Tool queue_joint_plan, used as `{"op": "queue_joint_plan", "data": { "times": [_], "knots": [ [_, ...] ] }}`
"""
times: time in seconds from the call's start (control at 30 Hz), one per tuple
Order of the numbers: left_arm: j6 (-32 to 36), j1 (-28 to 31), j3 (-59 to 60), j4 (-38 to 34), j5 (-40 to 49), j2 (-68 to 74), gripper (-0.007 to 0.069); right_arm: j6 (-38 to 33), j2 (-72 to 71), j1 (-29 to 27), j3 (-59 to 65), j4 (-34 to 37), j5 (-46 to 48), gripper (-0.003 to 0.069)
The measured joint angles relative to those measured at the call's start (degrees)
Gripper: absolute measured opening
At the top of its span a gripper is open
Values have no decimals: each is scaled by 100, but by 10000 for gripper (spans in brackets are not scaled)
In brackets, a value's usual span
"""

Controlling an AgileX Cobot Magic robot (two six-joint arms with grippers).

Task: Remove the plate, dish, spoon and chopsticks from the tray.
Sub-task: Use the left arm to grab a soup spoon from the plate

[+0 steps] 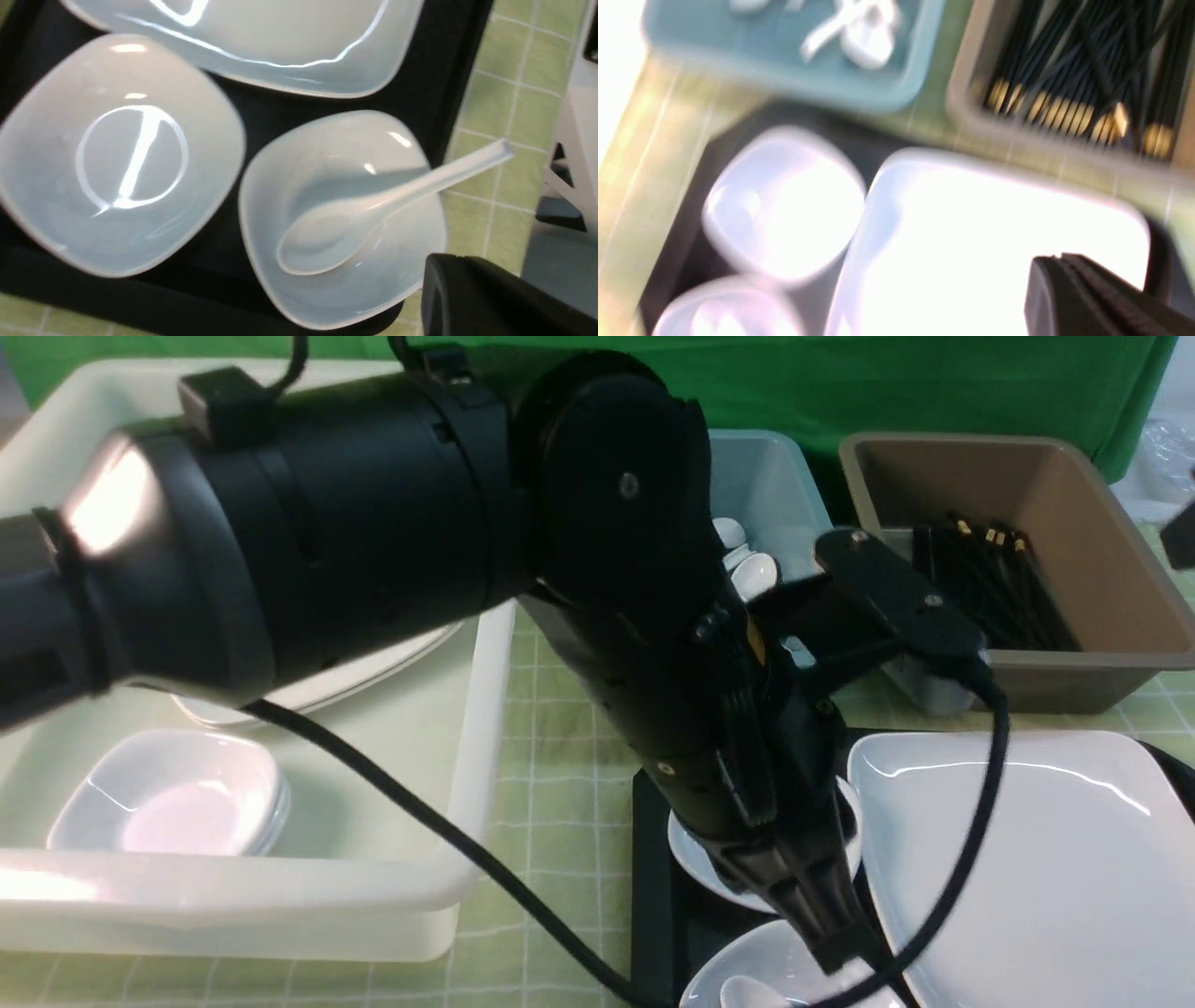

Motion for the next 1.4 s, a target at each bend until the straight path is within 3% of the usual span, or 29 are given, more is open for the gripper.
{"op": "queue_joint_plan", "data": {
  "times": [0.27,0.37,0.67,0.8,1.27,1.4],
  "knots": [
    [1018,-782,0,58,-74,930,29,310,-1721,0,1606,0,87,31],
    [1275,-966,0,104,-244,1245,66,380,-2103,0,2148,96,250,31],
    [1936,-1079,0,229,-657,1426,366,-321,-2868,0,3409,436,250,31],
    [2350,-1079,0,345,-610,1426,433,-737,-2884,0,3509,904,244,31],
    [2554,-1074,12,812,-929,1776,406,-1167,-2884,930,3539,1695,239,31],
    [2564,-1074,12,868,-969,1904,403,-1223,-2884,1165,3539,2287,239,31]
  ]
}}
